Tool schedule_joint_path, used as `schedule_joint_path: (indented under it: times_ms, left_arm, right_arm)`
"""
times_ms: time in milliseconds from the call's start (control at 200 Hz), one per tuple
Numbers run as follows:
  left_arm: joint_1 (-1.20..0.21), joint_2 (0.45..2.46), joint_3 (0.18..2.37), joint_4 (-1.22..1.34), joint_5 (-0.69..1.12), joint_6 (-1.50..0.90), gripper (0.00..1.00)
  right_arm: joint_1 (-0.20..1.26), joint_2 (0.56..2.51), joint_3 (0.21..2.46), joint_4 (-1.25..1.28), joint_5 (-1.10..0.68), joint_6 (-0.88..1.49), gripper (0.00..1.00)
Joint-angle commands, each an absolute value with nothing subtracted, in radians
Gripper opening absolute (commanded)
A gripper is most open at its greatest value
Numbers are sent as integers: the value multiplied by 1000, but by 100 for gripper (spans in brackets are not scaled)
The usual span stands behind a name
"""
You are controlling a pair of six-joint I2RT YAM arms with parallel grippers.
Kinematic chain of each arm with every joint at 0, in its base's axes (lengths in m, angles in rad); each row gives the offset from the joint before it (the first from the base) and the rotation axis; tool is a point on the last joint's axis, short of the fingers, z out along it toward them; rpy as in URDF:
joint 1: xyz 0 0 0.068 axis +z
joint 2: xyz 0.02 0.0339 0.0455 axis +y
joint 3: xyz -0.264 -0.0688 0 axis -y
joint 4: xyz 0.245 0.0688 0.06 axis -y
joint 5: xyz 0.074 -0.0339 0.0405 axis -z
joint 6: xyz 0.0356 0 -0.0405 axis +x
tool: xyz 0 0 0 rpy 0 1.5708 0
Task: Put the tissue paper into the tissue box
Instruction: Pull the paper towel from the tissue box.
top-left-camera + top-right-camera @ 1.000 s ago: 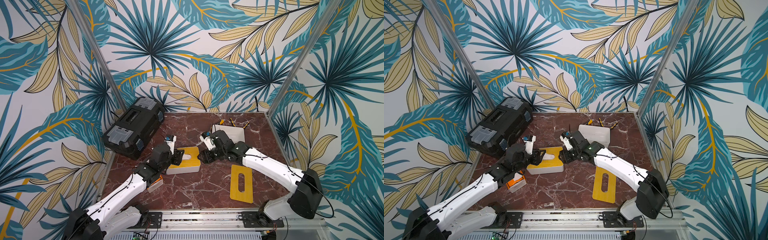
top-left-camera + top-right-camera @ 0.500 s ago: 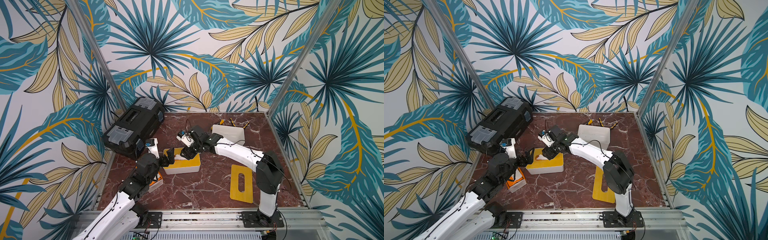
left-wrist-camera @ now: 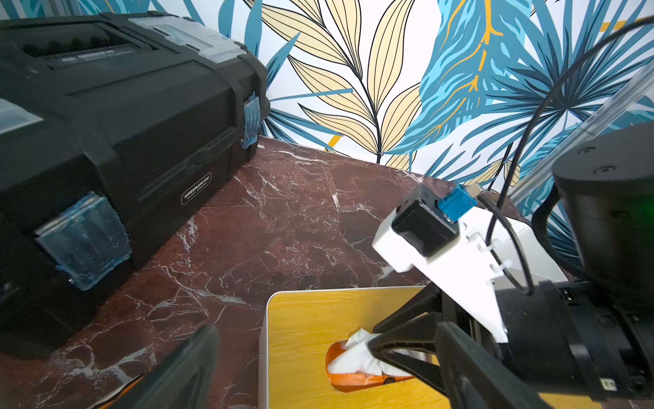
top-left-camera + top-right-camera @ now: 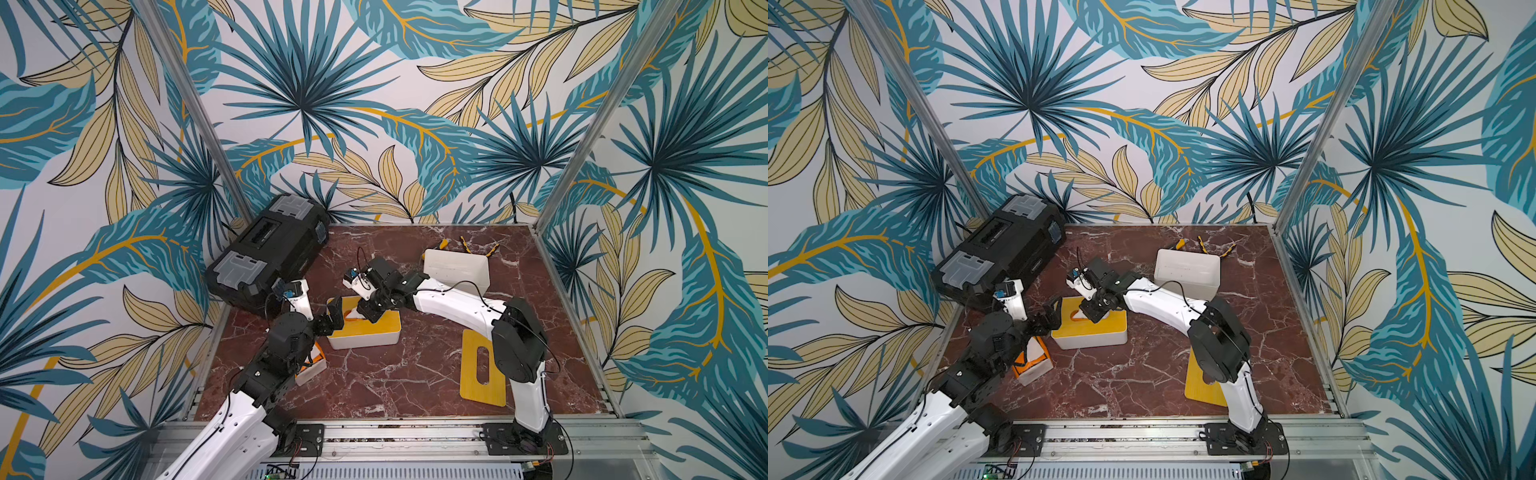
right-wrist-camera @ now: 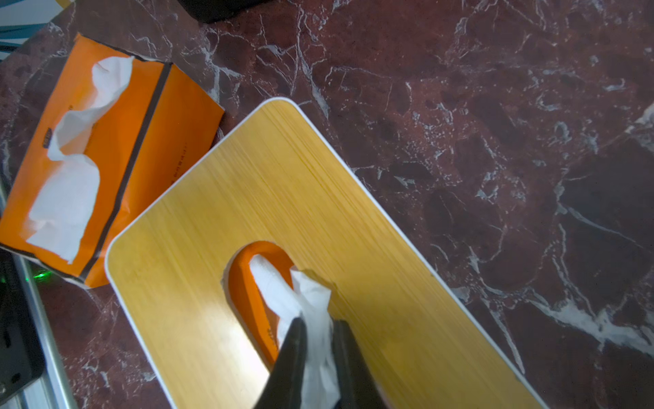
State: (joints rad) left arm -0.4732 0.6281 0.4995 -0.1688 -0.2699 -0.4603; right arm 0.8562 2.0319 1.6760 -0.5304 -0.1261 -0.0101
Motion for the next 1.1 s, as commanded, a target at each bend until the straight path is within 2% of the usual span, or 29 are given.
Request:
schedule_joint_path:
  times_ms: [0,100,746,972,1092]
  left_arm:
    - [-466,618,471,-173,-279,-446,100]
    - [-465,616,468,-171,-282,-448,100]
    - [-457,666,465,-195,-347,-519,100]
    - [-332,820,504,-181,-114,-604,100]
    - [-267,932,523,-134,87,-630,100]
  right_arm:
    - [876,2008,1701,-569,-100,-16,7]
    - [891,1984,1700,-579,-82,-24,0]
    - [955,1917,1688,-590,-60,-37,0]
    - [968,1929,1638,-574,-42,-26,0]
    - [976,1918,1604,-551,-10,-28,0]
